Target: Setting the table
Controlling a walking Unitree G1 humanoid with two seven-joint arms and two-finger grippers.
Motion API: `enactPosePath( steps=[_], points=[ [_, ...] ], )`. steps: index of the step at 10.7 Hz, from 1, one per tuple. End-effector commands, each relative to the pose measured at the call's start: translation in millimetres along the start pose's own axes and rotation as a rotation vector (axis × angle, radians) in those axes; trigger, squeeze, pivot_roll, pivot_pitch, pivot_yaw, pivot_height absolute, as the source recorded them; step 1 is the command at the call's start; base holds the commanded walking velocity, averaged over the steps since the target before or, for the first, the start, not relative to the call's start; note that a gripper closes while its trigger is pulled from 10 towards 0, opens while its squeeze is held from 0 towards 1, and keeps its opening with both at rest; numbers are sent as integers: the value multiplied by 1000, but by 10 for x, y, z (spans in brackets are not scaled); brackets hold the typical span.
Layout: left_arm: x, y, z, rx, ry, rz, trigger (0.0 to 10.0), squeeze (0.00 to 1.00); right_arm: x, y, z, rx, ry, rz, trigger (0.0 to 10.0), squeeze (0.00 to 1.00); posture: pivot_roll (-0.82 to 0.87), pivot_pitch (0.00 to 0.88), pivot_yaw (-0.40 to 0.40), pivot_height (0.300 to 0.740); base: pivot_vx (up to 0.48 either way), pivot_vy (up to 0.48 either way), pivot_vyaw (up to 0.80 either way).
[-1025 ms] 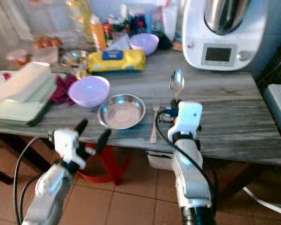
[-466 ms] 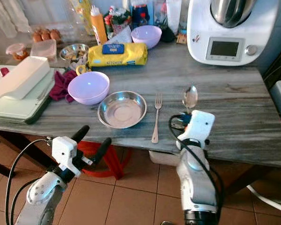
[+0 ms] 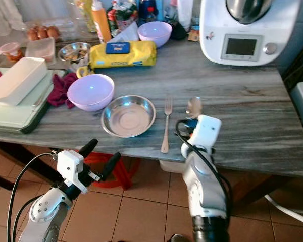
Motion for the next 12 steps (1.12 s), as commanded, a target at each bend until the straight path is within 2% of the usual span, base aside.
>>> enactPosePath(
  steps=[1, 6, 8, 9, 12],
  points=[
    [-24, -10, -30, 2, -10, 3, 10000, 0, -1, -59, 10, 16, -15, 16, 10000, 0, -80, 192, 85, 740, 0, 0, 0],
    [84, 72, 17, -10, 12, 7, 10000, 0, -50, -261, -1, 94, -85, 54, 10000, 0, -82, 186, 79, 740, 0, 0, 0],
    [111, 89, 35, -11, 14, 6, 10000, 0, -132, -205, -27, 89, -141, 28, 10000, 0, -82, 187, 78, 740, 0, 0, 0],
    [116, 92, 36, -8, 12, 4, 10000, 0, -153, -116, -42, 78, -172, -3, 10000, 0, -82, 187, 78, 740, 0, 0, 0],
    [110, 98, 63, -8, 10, 1, 10000, 0, -179, -15, -27, 71, -205, -43, 10000, 0, -94, 182, 80, 740, 0, 0, 0]
  ],
)
Point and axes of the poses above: a point about 5 cm out from each wrist's last joint towards the gripper, its own z axis pointing out of the wrist towards the gripper, its own x axis along the axis of the wrist's last joint, y = z × x, the point moved 2 cm from there along z, pointing out of the wrist towards the gripper, and after that the axes turned 5 degrees about -z, right-handed, at the moved point
